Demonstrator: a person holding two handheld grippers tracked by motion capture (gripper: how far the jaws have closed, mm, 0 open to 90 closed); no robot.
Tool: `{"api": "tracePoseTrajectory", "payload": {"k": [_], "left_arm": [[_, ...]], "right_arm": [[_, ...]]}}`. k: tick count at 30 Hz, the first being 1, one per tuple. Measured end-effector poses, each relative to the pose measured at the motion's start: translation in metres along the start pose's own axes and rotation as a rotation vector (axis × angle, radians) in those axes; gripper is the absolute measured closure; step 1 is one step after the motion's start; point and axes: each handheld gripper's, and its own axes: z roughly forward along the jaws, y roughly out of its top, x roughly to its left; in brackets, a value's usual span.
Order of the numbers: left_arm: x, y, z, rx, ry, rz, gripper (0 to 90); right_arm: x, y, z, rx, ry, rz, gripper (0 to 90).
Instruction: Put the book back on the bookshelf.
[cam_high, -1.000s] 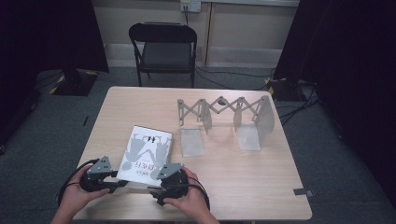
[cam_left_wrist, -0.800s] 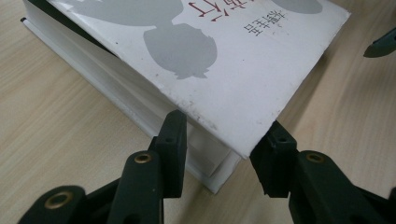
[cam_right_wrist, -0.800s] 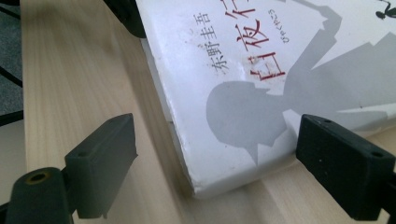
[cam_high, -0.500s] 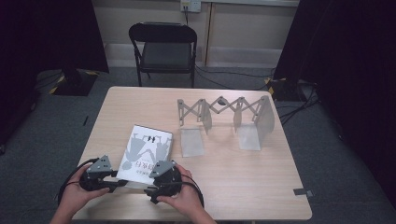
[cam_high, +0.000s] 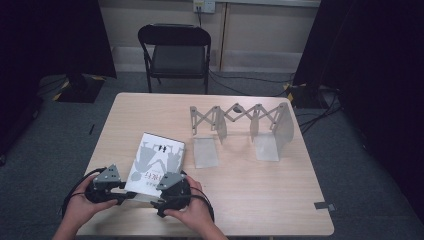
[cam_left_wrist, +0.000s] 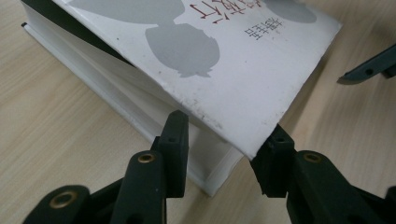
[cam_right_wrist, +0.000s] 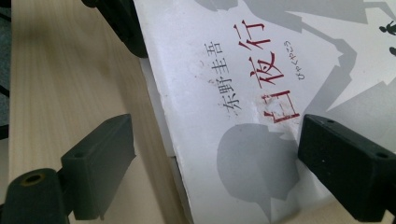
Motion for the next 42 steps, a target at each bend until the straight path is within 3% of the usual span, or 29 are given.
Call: {"api": "tracePoseTrajectory", "payload": {"k": [19, 29, 42], "left_arm": [[-0.001, 0.005, -0.003, -0.001, -0.005, 0.004, 64.9], [-0.002, 0.007, -0.005, -0.006, -0.005, 0.006, 65.2], [-0.002, 0.008, -0.005, 0.004, 0.001, 0.017, 65.5]], "right_arm": [[0.004, 0.007, 0.008, -0.035, -0.056, -0.006, 10.2], [0.007, 0.010, 0.014, -0.029, -0.120, -0.058, 9.7], [0.008, 0.009, 0.020, -0.036, -0.173, -0.072, 9.3]]}}
